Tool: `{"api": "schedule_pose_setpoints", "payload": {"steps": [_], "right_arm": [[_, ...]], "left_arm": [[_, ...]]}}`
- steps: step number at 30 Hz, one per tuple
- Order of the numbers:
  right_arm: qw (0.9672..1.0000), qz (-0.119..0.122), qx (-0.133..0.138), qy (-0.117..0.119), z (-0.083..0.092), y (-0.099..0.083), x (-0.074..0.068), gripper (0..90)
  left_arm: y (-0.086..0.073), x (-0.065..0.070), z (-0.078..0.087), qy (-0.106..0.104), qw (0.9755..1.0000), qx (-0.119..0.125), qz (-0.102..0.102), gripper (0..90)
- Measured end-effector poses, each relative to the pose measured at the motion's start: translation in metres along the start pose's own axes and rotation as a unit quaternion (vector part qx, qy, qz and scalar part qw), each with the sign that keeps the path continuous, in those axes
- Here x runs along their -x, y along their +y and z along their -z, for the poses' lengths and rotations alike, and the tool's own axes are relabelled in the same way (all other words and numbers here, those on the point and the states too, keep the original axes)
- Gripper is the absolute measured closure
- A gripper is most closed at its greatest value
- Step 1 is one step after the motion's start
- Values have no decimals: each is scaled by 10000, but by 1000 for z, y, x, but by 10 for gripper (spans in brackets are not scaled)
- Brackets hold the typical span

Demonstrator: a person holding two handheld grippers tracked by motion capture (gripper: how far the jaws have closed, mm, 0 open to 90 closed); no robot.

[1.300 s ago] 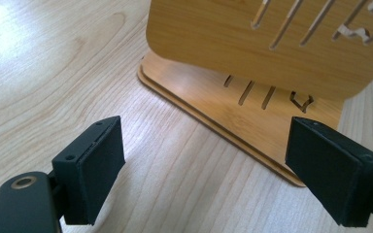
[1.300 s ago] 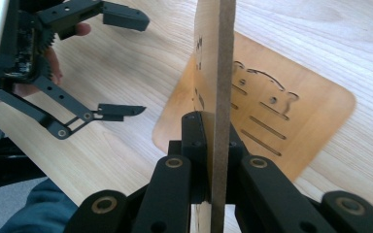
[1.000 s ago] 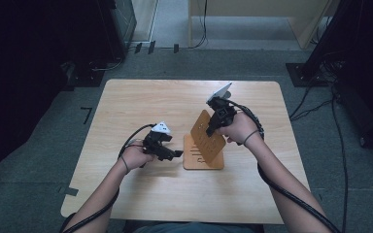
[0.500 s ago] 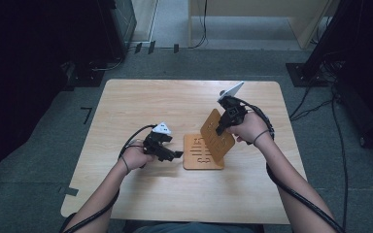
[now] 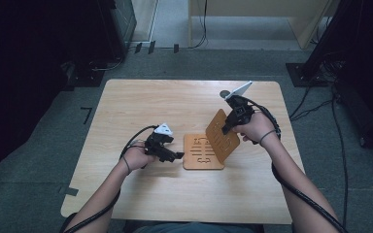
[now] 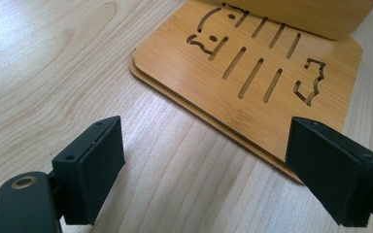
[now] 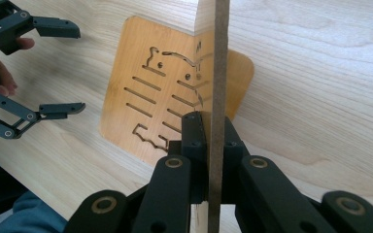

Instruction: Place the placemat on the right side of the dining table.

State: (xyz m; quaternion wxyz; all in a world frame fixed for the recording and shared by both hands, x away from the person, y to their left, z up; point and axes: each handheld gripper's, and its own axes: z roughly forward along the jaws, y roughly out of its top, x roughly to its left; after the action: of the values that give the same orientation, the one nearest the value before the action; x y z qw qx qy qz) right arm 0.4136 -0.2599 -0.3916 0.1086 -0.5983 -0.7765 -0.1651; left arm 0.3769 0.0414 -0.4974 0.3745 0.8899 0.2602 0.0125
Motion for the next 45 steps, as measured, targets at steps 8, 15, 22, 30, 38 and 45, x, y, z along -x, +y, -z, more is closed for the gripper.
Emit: {"api": "schedule_pose_setpoints", "payload": {"steps": [8, 15, 22, 30, 38, 45], "right_arm": [[9999, -72, 123, -51, 14, -1, 6, 877], [9997, -167, 156, -109, 18, -2, 14, 876], [9991, -304, 270, -141, 25, -3, 26, 876], [9976, -496, 413, -251, 33, -7, 42, 876], [9951, -883, 418, -133, 35, -9, 67, 874], [9921, -1122, 548, -131, 42, -8, 83, 874]], "left_arm": [[0, -1, 1, 19, 10000, 10, -1, 135], [-1, -1, 1, 31, 10000, -4, 6, 135], [-1, -1, 1, 27, 10000, 6, 13, 134], [-1, -2, 1, 31, 10000, -10, -2, 135], [-2, -2, 0, 44, 10000, -40, -11, 134], [-2, -1, -1, 41, 10000, -42, -26, 134]]}}
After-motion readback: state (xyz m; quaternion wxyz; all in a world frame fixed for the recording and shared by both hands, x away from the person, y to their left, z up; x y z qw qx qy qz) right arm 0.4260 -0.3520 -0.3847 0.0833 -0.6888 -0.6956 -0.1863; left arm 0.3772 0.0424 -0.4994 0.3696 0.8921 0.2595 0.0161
